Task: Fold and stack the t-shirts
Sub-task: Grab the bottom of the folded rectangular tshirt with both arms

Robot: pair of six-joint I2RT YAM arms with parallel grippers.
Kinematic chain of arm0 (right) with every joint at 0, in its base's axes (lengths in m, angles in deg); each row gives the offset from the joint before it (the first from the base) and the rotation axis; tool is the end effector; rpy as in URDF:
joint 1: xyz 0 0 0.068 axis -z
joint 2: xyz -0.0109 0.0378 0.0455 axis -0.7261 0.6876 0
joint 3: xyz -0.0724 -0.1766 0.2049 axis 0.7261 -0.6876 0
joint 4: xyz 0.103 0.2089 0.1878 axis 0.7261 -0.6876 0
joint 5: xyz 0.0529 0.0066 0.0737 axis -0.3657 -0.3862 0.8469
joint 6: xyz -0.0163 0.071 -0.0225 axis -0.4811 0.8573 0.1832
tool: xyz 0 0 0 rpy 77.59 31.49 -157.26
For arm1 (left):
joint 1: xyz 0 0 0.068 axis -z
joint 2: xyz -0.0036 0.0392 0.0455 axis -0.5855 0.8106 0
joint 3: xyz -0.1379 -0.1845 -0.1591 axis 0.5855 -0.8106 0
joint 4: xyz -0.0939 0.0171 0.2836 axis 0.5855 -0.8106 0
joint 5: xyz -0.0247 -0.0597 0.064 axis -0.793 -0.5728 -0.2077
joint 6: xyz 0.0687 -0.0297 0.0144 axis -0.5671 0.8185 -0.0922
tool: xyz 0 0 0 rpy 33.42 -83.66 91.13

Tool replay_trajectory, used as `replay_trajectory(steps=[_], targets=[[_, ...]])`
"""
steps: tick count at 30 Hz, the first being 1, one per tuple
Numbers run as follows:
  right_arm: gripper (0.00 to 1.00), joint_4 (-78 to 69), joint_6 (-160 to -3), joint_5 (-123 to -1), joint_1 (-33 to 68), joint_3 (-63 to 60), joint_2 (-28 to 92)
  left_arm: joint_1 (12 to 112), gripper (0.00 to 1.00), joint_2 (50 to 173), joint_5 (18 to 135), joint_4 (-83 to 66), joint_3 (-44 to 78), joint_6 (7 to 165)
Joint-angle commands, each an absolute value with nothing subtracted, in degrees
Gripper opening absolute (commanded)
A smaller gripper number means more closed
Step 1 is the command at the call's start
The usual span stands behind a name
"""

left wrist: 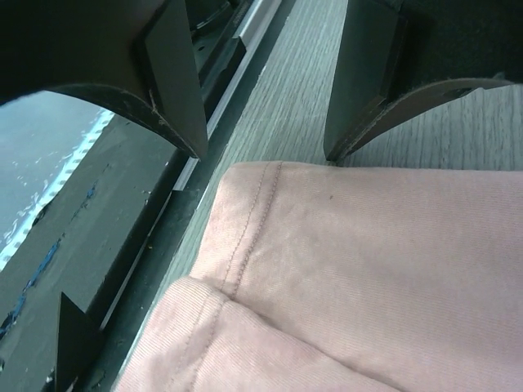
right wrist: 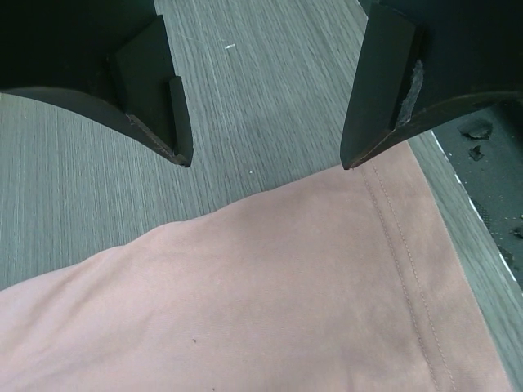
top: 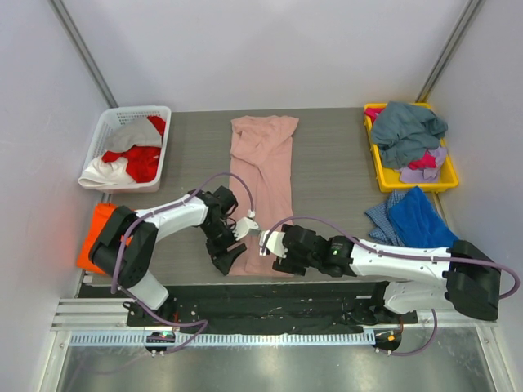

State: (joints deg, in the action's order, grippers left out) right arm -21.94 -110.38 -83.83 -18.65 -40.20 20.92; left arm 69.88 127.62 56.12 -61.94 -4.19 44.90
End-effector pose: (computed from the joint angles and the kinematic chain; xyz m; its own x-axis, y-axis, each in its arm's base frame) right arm 0.1336 0.2522 0.1582 0.0036 -0.8575 -0.5145 -0.8796 0.2421 -0.4095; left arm 0.2145 -0.1820 0.1142 -0.4837 0.8501 -0.2083 0.8261 0.3648 -0.4296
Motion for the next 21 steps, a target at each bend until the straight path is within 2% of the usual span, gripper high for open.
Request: replay_trajectory(steps=[1,17,21], targets=[[0.8,-21.17,-110.75,-82.95,-18.92,-39.31,18.49,70.38,0.64,130.29,58.67,-58.66,-3.3,47.38],[0.81,-21.52,-111.19,-82.59,-18.92,-39.76,17.0,79.08,0.61,133.64,67.18,-54.8,-3.73,51.87],[0.81,-21.43,-111.27,-82.68,-19.01,-39.76,17.35,79.96,0.55,134.69,70.26,-54.09,-3.47,53.71]])
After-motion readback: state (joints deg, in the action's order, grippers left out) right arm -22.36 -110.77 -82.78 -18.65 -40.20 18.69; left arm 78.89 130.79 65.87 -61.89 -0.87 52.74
